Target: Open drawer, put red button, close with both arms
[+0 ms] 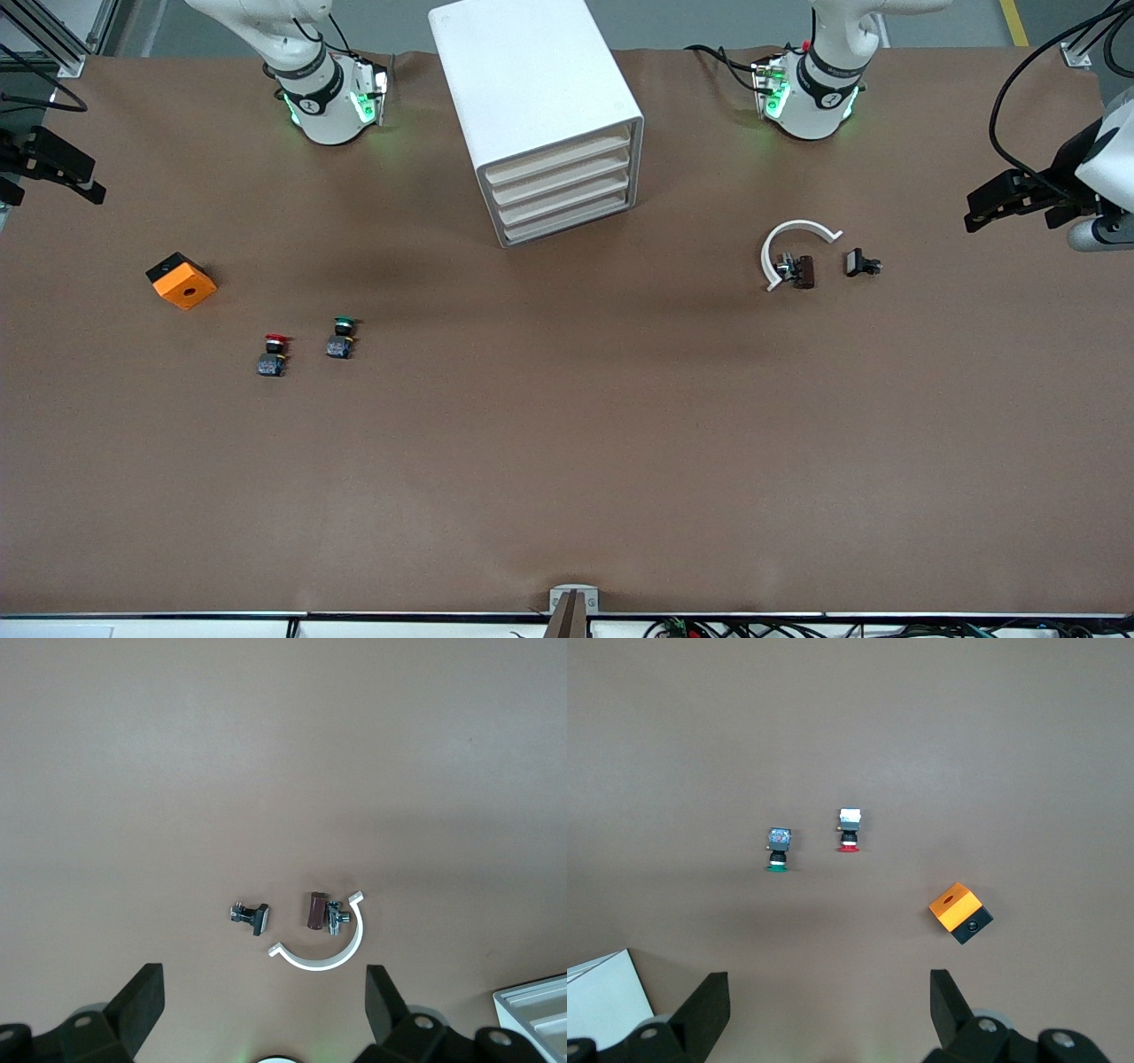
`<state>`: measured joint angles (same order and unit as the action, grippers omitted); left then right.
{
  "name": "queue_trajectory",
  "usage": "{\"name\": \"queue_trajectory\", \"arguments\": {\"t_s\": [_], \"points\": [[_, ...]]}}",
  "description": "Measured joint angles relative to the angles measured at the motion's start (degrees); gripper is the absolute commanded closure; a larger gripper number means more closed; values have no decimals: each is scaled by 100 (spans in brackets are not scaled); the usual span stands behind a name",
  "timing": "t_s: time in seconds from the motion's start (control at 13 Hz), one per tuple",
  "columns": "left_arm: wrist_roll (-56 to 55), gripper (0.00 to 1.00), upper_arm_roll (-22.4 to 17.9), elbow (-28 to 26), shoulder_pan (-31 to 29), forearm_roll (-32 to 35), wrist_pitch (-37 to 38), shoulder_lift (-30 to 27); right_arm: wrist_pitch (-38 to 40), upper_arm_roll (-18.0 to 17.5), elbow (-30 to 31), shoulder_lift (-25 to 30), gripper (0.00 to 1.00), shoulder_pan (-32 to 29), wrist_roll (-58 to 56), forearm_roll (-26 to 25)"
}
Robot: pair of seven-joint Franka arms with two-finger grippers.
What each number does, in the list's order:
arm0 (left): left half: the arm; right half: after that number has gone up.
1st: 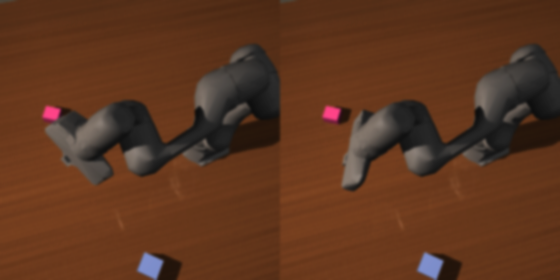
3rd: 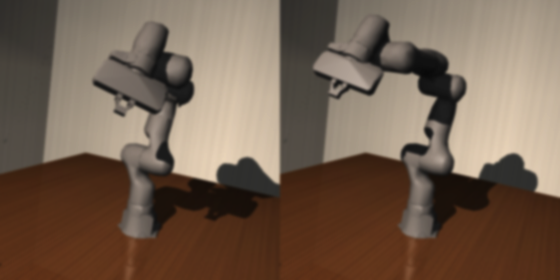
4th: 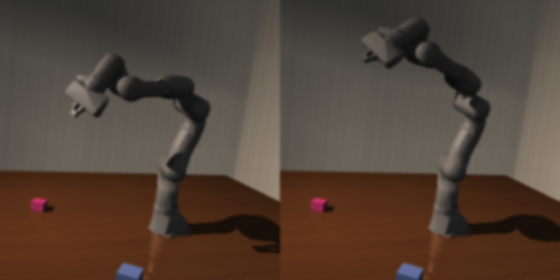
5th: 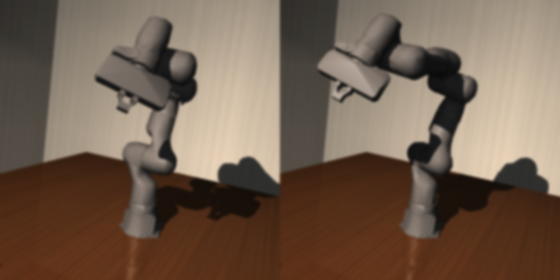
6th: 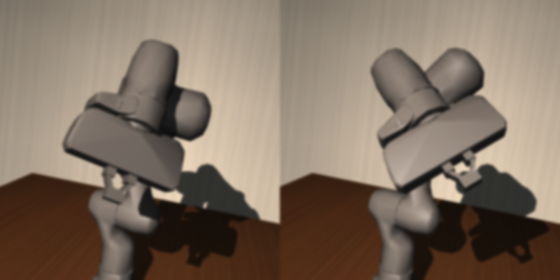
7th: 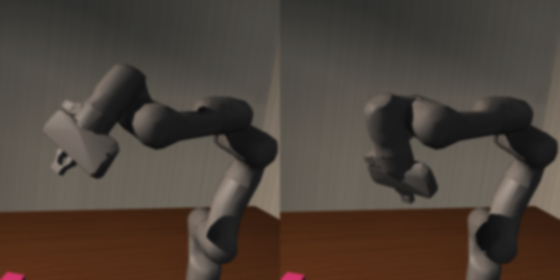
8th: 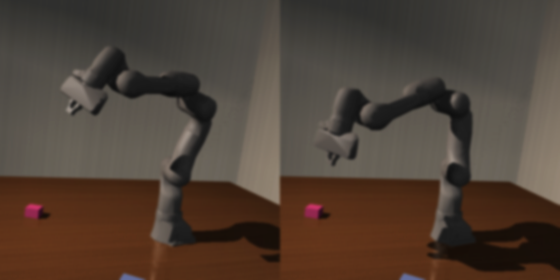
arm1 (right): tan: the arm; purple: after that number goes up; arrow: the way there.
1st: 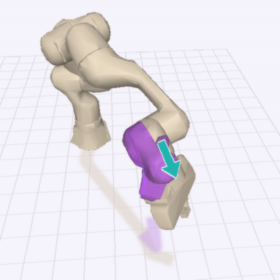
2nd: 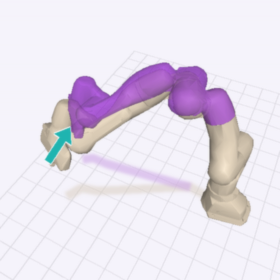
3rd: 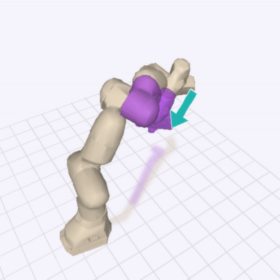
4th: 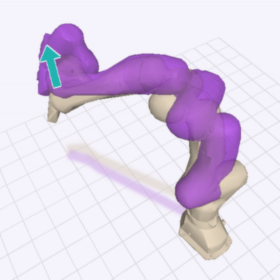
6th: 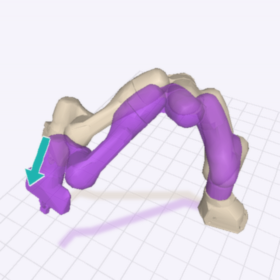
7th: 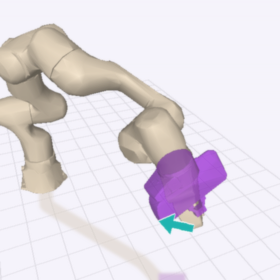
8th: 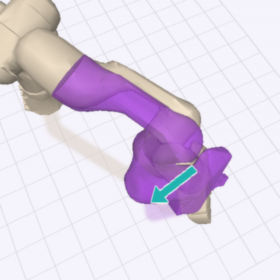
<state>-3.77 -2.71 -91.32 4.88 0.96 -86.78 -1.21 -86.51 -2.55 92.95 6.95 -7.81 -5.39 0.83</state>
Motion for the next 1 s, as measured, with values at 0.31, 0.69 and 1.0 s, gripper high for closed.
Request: {"name": "queue_trajectory", "arguments": {"t_s": [0.31,0.69,1.0], "points": [[0,0,0,13,9,0,0,0,8,0,0,0,0,0,0,0],[-4,0,22,17,43,0,85,0,9,0,0,0,0,0,0,0],[-190,0,25,1,47,-64,202,160,10,0,0,0,0,0,0,0]]}}
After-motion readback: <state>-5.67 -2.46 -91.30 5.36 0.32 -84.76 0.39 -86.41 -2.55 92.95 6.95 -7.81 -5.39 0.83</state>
